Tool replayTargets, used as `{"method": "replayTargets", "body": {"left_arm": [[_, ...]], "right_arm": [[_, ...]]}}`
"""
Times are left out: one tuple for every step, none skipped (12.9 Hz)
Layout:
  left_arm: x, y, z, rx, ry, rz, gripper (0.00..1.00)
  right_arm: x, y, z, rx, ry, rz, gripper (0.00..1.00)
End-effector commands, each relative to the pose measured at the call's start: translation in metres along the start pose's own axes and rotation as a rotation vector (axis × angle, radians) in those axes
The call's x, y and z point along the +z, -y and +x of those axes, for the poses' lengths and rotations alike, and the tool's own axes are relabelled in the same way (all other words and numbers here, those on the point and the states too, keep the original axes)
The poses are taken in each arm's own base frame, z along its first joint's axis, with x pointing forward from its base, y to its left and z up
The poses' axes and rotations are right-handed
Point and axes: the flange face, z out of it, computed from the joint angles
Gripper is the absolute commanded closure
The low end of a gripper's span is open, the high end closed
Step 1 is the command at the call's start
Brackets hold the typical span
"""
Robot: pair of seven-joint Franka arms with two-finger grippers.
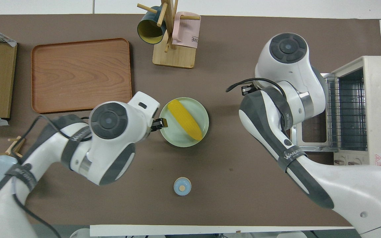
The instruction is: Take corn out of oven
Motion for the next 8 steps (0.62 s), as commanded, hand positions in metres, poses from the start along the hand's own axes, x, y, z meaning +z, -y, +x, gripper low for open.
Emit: {"method": "replayTargets", "body": {"left_arm": [[0.031, -0.024, -0.011, 0.001, -0.008, 0.01, 0.0], [0.048, -0.031, -0.012, -0.002, -0.001, 0.017, 0.04], [0.06, -0.036, -0.007, -0.046, 0.005, 0.018, 0.3], [0.064, -0.038, -0.007, -0.074, 0.008, 0.023, 0.84], [0.064, -0.037, -0.006, -0.077, 0.01, 0.025, 1.0], [0.064, -0.036, -0.005, -0.08, 0.011, 0.027, 1.0], [0.064, -0.035, -0.004, -0.085, 0.015, 0.033, 1.0], [0.064, -0.031, 0.0, -0.091, 0.024, 0.045, 1.0]], "right_arm": [[0.039, -0.044, -0.021, -0.054, -0.032, 0.013, 0.99], [0.05, -0.058, -0.019, -0.047, -0.018, 0.014, 0.99], [0.058, -0.063, -0.016, -0.052, -0.017, 0.016, 0.99], [0.062, -0.07, -0.013, -0.05, -0.027, 0.019, 0.99], [0.065, -0.072, -0.013, -0.053, -0.025, 0.014, 0.99], [0.063, -0.074, -0.012, -0.1, -0.021, -0.028, 0.99], [0.059, -0.079, -0.01, -0.167, -0.006, -0.101, 1.0], [0.048, -0.085, -0.005, -0.183, 0.015, -0.13, 1.0]]}}
